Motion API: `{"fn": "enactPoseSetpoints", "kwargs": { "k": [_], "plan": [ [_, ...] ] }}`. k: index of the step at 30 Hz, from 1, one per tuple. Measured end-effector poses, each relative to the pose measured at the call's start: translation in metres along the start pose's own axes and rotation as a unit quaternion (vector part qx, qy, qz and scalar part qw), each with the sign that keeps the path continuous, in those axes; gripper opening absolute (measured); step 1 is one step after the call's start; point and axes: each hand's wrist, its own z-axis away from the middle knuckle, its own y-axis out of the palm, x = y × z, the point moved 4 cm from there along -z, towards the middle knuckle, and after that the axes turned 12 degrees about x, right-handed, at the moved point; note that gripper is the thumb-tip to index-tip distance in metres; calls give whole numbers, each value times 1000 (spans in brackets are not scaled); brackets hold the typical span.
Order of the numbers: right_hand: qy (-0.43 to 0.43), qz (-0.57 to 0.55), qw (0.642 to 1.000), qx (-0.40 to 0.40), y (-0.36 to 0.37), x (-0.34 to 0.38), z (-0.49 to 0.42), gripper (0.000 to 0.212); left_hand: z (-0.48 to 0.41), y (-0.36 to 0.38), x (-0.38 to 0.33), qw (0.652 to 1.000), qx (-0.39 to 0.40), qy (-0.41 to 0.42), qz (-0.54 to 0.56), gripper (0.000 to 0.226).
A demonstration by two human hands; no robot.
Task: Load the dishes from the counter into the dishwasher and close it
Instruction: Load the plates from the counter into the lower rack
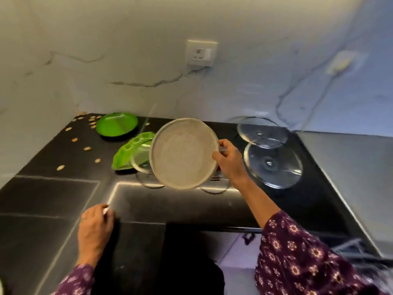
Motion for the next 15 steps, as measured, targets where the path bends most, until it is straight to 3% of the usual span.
{"fn": "enactPoseSetpoints", "kwargs": {
  "k": [3,5,8,15],
  "plan": [
    [34,47,996,-74,-86,-26,35,15,-12,4,-54,997,-4,74,-20,31],
    [49,71,989,-120,-140,-41,67,16,-21,13,-118,986,11,166,3,41],
    [81,136,971,-178,-210,-60,122,16,-11,29,-227,964,38,253,76,39],
    [210,164,915,-304,-345,-117,276,17,93,94,-465,855,148,475,149,31]
  ]
}}
